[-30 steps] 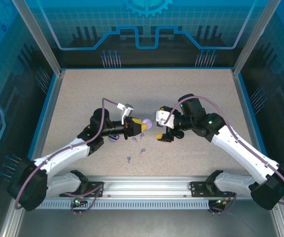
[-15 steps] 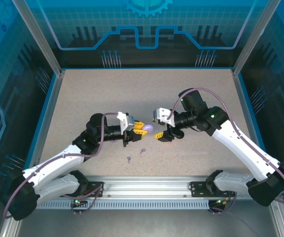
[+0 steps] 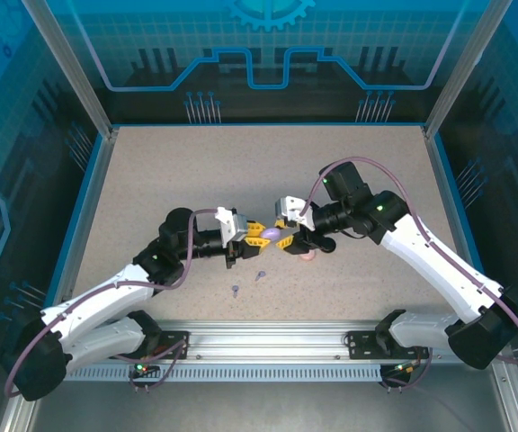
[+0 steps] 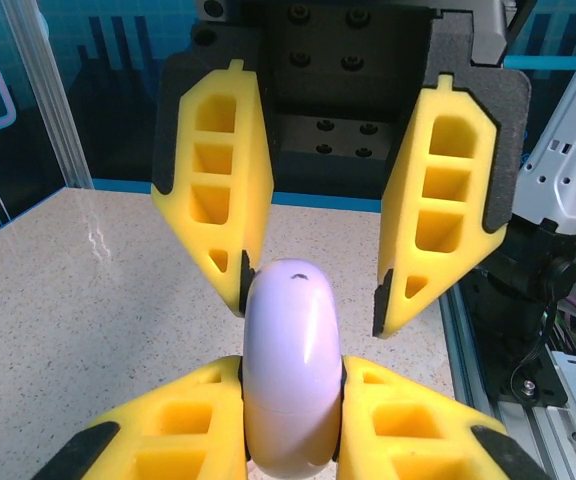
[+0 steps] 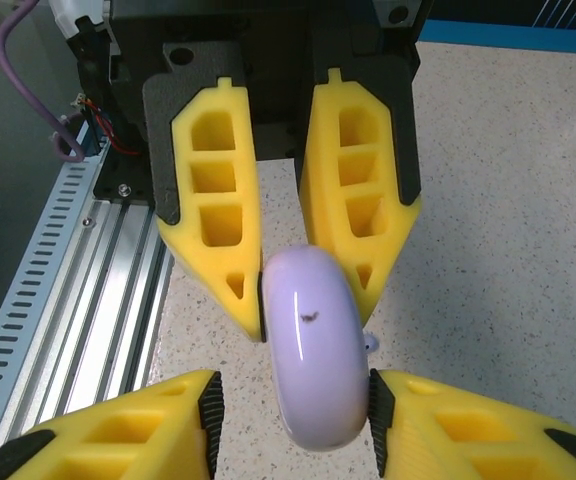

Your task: Insert wireless bluetooth earbuds into charging case

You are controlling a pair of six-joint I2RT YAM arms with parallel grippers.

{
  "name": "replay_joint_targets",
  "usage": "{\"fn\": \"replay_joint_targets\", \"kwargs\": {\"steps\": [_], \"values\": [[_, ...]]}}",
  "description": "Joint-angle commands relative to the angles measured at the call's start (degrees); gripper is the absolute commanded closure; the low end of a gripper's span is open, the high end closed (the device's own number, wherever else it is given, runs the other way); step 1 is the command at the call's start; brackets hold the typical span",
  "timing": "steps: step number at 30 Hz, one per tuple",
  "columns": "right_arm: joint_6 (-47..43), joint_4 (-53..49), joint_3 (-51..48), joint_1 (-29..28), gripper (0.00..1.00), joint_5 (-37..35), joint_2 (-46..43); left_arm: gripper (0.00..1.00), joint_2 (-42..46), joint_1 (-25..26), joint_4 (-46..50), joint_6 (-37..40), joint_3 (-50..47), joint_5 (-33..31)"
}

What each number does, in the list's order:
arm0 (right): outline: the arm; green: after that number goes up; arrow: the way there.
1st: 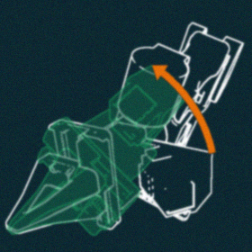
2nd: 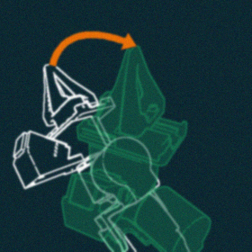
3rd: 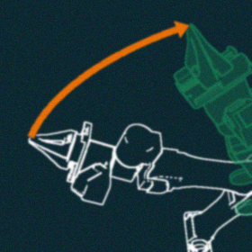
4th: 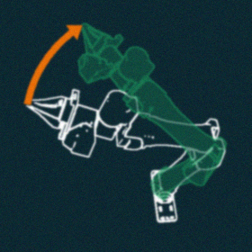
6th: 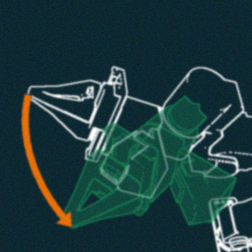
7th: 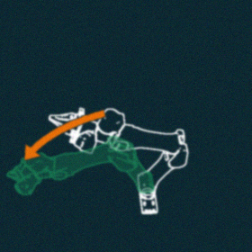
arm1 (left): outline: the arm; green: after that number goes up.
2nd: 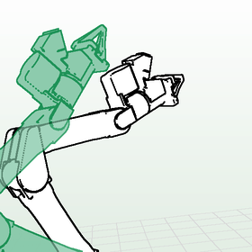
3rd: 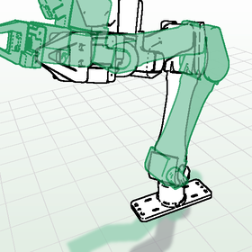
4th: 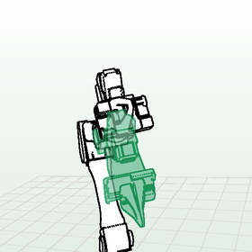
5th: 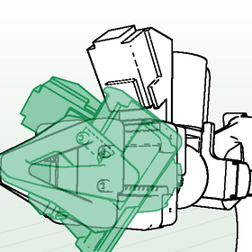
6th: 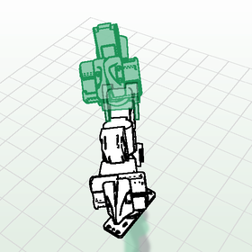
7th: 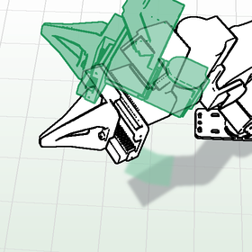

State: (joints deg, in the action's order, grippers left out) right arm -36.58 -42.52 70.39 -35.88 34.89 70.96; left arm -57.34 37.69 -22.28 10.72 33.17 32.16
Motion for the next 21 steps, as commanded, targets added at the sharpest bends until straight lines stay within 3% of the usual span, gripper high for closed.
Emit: {"fn": "replay_joint_targets", "kwargs": {"steps": [1, 9, 14, 21], "values": [[1.5, 0.8, 0.4, -0.9, 0.56, 1.8, 1.2, 0.96, -0.4, 0.6, -0.7, 1.4, 0.2, -0.4], [0.7, 0.2, 0.7, -1.0, 0.70, 1.2, 1.6, 0.94, -0.3, 0.8, -0.7, 1.2, 0.1, -0.9], [-0.2, -0.4, 0.3, -0.5, 0.73, 0.2, 0.0, 0.79, -0.1, 1.0, -0.6, 1.1, -0.7, -1.2], [-0.2, -0.4, 0.1, -0.5, 0.73, 0.1, -1.3, 0.68, -0.1, 1.0, -0.9, 0.8, -1.4, -0.9]]}}
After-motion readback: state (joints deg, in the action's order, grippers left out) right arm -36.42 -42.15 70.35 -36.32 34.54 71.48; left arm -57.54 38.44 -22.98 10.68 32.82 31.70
